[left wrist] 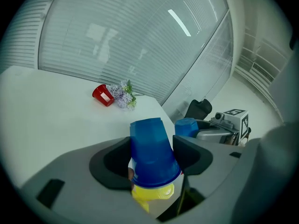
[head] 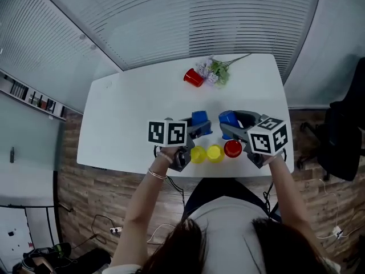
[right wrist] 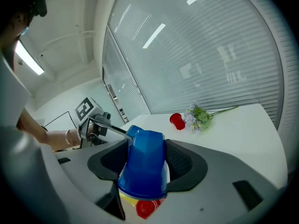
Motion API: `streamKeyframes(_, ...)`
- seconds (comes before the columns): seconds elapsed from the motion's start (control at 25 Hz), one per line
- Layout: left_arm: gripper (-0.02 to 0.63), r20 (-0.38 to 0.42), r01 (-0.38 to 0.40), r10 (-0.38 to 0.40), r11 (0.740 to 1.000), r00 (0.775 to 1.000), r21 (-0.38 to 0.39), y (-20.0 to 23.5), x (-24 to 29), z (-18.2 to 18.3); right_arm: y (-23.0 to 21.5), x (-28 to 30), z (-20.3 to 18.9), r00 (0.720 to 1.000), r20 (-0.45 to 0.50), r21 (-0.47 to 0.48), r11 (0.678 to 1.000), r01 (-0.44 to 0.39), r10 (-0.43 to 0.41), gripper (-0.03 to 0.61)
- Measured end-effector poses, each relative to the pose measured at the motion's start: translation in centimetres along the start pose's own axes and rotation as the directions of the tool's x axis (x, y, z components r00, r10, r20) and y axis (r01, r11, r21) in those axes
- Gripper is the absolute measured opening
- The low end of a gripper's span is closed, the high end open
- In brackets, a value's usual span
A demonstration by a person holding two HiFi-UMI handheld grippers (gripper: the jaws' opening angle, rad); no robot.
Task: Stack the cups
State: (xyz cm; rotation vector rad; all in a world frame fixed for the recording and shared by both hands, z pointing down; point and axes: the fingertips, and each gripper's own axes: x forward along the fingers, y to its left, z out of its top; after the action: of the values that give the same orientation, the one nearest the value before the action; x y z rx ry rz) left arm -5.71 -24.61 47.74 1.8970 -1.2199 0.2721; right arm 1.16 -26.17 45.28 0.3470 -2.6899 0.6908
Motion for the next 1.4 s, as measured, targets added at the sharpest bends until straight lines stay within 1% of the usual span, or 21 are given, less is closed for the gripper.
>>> streamKeyframes(0.2,0.293,0.098,-0.054,0.051,0.998,0.994,0.029,-0.8,-1.7,-0.3,1.4,-0.9,-0.2,0.999,0.035,-0.05,0.999,0.01,-0.008,0.275)
streamKeyframes(0.36,0.293,0.156,-0.099,0.089,0.993,0.984,0.057,-1.7,-3.0,-1.2,2.5,-1.6,-0.6,0.998,0.067,-0.073,0.997,0.012,-0.007,0.275)
streamKeyframes(0.48,0.293,0.204,-0.133,0.115,0.988,0.972,0.076,-2.1,-3.6,-1.8,3.0,-1.9,-0.6,0.995,0.095,-0.093,0.995,0.022,-0.013,0.275)
streamKeyframes(0.6,0.293,0.259,-0.173,0.144,0.981,0.955,0.092,-2.2,-4.4,-2.3,3.7,-2.0,-0.5,0.992,0.125,-0.107,0.994,0.03,-0.016,0.275)
streamKeyframes(0.8,0.295,0.35,-0.234,0.182,0.966,0.919,0.112,-2.3,-5.7,-3.1,4.9,-2.1,-0.5,0.984,0.175,-0.147,0.988,0.045,-0.019,0.275)
streamKeyframes(0.96,0.295,0.389,-0.286,0.205,0.944,0.898,0.163,-2.3,-6.0,-3.7,5.2,-2.1,-0.6,0.974,0.22,-0.17,0.981,0.095,-0.056,0.275)
streamKeyframes(1.12,0.295,0.436,-0.321,0.207,0.924,0.876,0.208,-2.8,-6.4,-4.3,5.9,-2.3,-1.0,0.967,0.238,-0.196,0.971,0.138,-0.09,0.275)
streamKeyframes(1.24,0.295,0.47,-0.355,0.208,0.901,0.858,0.249,-3.2,-6.6,-4.8,6.6,-2.3,-1.5,0.962,0.25,-0.214,0.963,0.163,-0.107,0.275)
streamKeyframes(1.32,0.295,0.485,-0.368,0.209,0.892,0.849,0.261,-3.3,-6.6,-5.3,6.7,-2.4,-1.9,0.957,0.261,-0.217,0.959,0.182,-0.122,0.275)
streamKeyframes(1.4,0.295,0.5,-0.375,0.211,0.891,0.84,0.254,-3.2,-6.6,-5.8,6.8,-2.5,-2.3,0.953,0.272,-0.217,0.956,0.198,-0.136,0.275)
